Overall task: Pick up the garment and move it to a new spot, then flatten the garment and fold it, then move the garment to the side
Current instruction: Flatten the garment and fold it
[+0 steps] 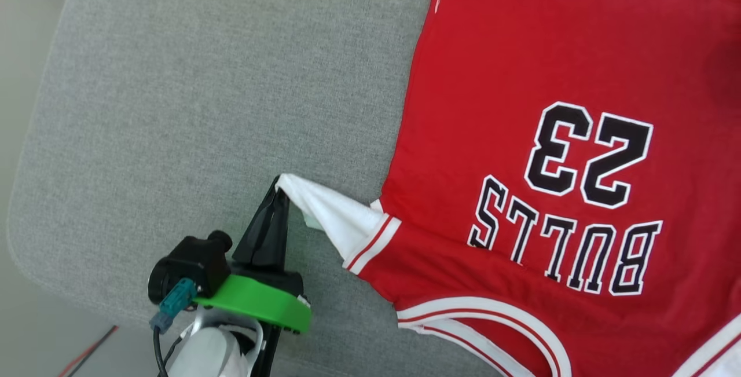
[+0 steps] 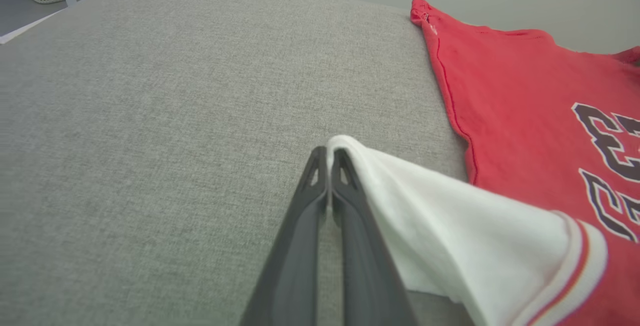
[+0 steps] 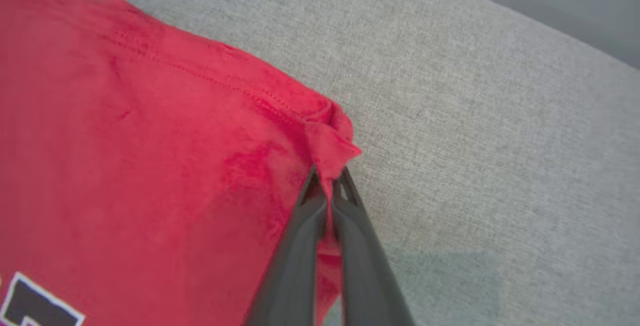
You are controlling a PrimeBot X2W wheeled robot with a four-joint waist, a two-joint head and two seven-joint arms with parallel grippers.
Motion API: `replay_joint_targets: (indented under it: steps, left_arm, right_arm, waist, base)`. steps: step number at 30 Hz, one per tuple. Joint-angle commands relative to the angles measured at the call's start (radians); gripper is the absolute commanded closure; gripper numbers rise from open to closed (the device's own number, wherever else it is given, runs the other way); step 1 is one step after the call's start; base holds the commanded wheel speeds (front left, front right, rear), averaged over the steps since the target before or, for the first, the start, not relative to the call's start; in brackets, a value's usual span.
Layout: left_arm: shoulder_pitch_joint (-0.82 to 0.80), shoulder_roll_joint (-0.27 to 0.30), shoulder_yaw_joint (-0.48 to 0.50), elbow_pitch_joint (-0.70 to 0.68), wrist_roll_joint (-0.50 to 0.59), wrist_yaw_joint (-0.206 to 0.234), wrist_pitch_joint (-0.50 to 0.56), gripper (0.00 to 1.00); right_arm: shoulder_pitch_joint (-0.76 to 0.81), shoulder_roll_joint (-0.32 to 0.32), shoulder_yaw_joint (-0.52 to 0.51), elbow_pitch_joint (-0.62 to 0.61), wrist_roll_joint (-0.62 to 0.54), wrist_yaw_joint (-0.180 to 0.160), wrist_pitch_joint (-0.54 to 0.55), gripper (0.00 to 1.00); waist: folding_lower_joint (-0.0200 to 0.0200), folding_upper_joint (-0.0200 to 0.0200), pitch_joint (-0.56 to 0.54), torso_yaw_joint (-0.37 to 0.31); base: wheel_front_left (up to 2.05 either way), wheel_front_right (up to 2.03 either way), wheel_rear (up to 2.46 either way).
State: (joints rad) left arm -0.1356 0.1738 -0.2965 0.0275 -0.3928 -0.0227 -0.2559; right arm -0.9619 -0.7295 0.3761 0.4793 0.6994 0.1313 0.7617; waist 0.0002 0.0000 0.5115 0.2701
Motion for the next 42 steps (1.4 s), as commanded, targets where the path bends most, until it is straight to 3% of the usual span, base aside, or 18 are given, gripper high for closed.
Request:
replay_joint_targets:
  steps: [1,12,22,27,34,38,42]
  left_arm:
    - [0.019,0.004,0.009,0.008,0.014,-0.005,-0.006,1.00]
    - [0.109,0.038,0.037,0.052,-0.001,0.009,-0.003,1.00]
    - [0.178,0.074,0.058,0.045,-0.016,0.029,0.015,1.00]
    - [0.198,0.082,0.061,0.036,-0.022,0.036,0.022,1.00]
    - [0.196,0.092,0.054,0.040,-0.021,0.036,0.029,1.00]
    - [0.189,0.093,0.049,0.045,-0.022,0.035,0.029,1.00]
    - [0.188,0.093,0.049,0.052,-0.024,0.038,0.027,1.00]
  right_arm:
    - [0.020,-0.016,0.011,-0.018,0.022,-0.001,-0.029,1.00]
    - [0.292,-0.188,0.052,-0.209,0.153,-0.001,-0.208,1.00]
    - [0.724,-0.255,-0.117,-0.304,0.217,-0.001,-0.335,1.00]
    - [0.964,-0.216,-0.231,-0.340,0.238,-0.001,-0.358,1.00]
    - [1.240,-0.059,-0.348,-0.377,0.210,-0.001,-0.331,1.00]
    - [1.318,0.050,-0.359,-0.365,0.197,-0.001,-0.291,1.00]
    - [1.328,0.099,-0.361,-0.340,0.151,-0.001,-0.289,1.00]
  waist:
    - [-0.0002,0.0000,-0.078,-0.037]
    - [-0.0002,0.0000,-0.247,-0.125]
    - [-0.0002,0.0000,-0.341,-0.196]
    - [-0.0002,0.0000,-0.360,-0.213]
    - [-0.0002,0.0000,-0.361,-0.217]
    - [-0.0002,0.0000,-0.357,-0.212]
    - [-0.0002,0.0000,-0.357,-0.212]
  base:
    - [0.00,0.00,0.00]
    - [0.00,0.00,0.00]
    - [0.00,0.00,0.00]
    - [0.00,0.00,0.00]
    - [0.00,0.00,0.00]
    - [0.00,0.00,0.00]
    - [0.00,0.00,0.00]
